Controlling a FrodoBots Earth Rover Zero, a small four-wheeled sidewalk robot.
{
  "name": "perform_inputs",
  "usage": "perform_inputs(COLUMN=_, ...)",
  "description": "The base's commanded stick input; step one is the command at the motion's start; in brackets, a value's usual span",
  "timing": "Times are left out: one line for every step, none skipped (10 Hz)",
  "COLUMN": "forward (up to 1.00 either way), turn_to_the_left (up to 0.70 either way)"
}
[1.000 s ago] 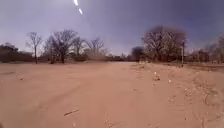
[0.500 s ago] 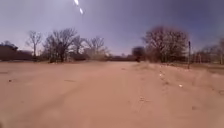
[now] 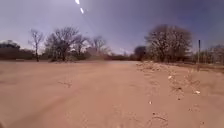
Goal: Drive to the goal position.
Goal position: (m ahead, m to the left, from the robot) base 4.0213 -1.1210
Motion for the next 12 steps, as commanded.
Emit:
perform_inputs(forward=1.00, turn_to_the_left=0.00)
perform_inputs(forward=1.00, turn_to_the_left=0.00)
perform_inputs(forward=1.00, turn_to_the_left=0.00)
perform_inputs(forward=1.00, turn_to_the_left=0.00)
perform_inputs(forward=1.00, turn_to_the_left=0.00)
perform_inputs(forward=1.00, turn_to_the_left=0.00)
perform_inputs(forward=1.00, turn_to_the_left=0.00)
perform_inputs(forward=1.00, turn_to_the_left=0.00)
perform_inputs(forward=1.00, turn_to_the_left=0.00)
perform_inputs(forward=1.00, turn_to_the_left=0.00)
perform_inputs(forward=1.00, turn_to_the_left=0.00)
perform_inputs(forward=1.00, turn_to_the_left=-0.25)
